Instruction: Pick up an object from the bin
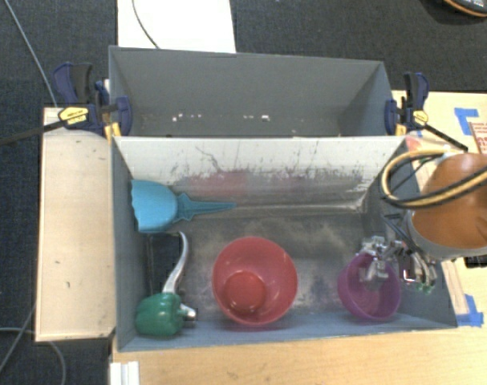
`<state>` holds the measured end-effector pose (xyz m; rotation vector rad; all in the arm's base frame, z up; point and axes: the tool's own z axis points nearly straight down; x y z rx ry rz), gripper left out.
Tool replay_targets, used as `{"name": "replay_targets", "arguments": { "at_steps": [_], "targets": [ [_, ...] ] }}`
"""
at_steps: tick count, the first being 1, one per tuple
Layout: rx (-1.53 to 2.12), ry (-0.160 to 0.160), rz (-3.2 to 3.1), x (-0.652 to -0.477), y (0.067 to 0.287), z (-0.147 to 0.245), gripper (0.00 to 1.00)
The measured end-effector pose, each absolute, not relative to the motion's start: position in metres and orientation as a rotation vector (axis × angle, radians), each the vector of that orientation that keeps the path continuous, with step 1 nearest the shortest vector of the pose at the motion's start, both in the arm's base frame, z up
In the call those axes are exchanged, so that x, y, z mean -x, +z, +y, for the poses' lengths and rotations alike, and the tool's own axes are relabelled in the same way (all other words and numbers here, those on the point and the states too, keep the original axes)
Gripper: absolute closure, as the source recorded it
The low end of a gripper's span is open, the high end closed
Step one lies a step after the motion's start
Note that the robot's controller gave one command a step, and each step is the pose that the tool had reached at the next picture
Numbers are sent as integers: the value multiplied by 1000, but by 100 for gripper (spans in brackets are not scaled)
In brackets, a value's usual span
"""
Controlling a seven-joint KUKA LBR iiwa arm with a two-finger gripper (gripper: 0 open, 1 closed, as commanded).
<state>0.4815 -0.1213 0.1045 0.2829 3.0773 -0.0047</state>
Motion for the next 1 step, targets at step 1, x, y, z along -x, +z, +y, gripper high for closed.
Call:
{"name": "replay_targets", "arguments": {
  "at_steps": [1],
  "targets": [
    [-263,0,3086,-484,211,-114,100]
  ]
}}
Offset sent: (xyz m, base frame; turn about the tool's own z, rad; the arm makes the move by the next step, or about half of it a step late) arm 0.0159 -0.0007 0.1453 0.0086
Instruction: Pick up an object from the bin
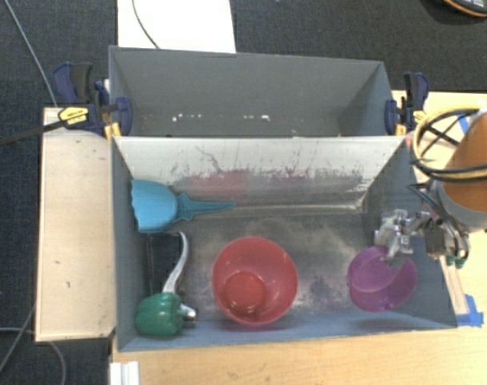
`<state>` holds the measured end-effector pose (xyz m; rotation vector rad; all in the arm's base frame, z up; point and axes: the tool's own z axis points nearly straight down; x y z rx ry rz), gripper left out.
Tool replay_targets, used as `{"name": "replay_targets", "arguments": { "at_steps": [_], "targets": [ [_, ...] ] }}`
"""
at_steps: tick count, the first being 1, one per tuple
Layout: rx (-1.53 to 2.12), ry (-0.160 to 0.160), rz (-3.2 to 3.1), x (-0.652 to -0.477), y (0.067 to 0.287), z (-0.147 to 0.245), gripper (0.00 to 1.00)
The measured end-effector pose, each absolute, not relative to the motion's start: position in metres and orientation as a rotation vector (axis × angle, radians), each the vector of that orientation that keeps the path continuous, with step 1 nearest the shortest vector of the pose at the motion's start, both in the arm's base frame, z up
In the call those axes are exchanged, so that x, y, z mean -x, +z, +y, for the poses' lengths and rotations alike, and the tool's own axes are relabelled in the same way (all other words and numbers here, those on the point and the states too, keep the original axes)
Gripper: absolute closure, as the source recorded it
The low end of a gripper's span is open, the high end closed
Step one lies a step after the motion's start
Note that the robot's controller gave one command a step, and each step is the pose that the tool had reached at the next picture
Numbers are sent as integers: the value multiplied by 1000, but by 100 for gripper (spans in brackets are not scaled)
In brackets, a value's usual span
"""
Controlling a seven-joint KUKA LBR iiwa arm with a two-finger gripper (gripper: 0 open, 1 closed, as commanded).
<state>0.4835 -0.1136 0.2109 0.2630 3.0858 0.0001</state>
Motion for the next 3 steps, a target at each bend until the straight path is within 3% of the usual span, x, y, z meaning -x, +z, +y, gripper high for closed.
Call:
{"name": "replay_targets", "arguments": {
  "at_steps": [1,2,3],
  "targets": [
    [-290,0,3085,-498,250,-122,100],
    [-307,2,3078,-489,179,-110,100],
    [-324,-2,3062,-502,224,-118,100]
  ]
}}
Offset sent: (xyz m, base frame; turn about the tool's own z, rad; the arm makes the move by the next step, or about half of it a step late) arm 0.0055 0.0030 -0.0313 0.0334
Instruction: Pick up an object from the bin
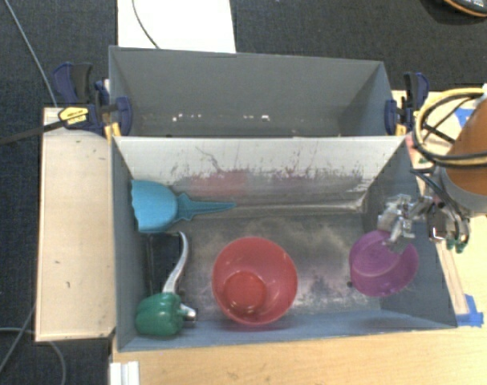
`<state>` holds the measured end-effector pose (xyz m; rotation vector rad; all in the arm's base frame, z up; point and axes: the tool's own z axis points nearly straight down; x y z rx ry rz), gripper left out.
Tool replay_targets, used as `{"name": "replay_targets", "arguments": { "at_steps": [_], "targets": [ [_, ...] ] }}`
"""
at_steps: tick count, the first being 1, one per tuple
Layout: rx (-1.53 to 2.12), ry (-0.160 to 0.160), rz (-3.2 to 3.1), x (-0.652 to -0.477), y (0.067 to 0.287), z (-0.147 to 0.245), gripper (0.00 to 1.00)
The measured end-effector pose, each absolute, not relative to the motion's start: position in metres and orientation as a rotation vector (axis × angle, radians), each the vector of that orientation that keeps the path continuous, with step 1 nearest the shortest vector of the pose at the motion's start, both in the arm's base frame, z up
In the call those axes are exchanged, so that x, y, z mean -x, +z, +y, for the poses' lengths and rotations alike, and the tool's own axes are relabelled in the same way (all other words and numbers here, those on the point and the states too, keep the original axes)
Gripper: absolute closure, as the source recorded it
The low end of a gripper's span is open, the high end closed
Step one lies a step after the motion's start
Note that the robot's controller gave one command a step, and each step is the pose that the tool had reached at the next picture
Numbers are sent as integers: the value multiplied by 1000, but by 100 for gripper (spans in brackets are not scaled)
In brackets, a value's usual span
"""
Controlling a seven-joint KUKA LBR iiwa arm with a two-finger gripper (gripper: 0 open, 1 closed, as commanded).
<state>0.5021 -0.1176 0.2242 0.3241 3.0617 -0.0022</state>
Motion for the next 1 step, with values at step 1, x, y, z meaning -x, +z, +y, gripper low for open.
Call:
{"name": "replay_targets", "arguments": {
  "at_steps": [1],
  "targets": [
    [-348,2,3072,-487,161,-119,100]
  ]
}}
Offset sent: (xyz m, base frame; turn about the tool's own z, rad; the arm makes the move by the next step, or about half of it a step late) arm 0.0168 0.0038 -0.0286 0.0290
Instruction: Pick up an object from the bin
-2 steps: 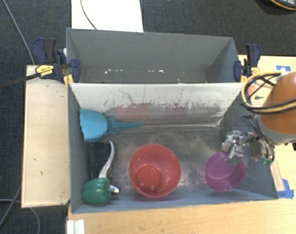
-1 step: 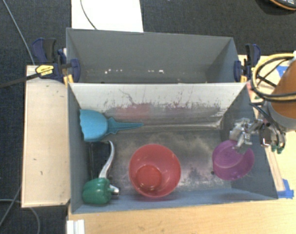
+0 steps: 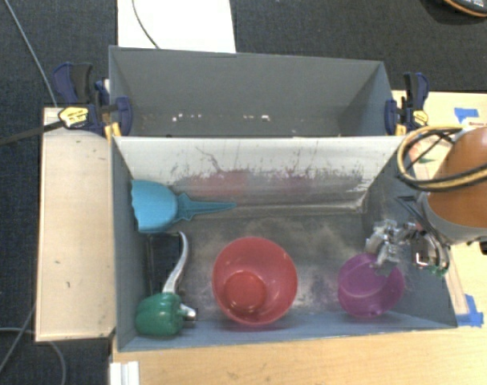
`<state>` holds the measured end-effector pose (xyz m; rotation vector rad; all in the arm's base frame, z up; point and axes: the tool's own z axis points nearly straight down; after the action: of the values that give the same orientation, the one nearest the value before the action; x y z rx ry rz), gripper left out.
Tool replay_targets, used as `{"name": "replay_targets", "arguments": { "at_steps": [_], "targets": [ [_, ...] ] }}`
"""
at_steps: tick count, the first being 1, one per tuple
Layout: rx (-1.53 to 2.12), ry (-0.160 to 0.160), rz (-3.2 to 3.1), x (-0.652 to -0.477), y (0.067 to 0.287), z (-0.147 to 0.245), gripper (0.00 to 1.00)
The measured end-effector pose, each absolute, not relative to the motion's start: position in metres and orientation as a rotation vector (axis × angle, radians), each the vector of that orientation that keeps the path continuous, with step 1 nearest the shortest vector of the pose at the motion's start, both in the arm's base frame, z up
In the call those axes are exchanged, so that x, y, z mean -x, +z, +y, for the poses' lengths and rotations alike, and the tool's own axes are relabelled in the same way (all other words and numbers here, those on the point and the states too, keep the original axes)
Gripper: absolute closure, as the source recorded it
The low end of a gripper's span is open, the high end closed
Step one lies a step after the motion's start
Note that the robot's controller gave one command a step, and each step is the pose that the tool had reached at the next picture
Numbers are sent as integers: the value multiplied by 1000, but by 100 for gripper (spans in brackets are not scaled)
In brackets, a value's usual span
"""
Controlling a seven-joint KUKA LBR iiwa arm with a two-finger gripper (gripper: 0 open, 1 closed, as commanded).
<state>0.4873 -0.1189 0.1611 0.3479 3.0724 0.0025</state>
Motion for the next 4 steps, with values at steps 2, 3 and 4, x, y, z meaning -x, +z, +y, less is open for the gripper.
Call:
{"name": "replay_targets", "arguments": {
  "at_steps": [2,3,4],
  "targets": [
    [-378,-1,3046,-512,175,-117,100],
    [102,-20,3064,-527,208,-110,100],
    [-449,1,3041,-522,120,-114,100]
  ]
}}
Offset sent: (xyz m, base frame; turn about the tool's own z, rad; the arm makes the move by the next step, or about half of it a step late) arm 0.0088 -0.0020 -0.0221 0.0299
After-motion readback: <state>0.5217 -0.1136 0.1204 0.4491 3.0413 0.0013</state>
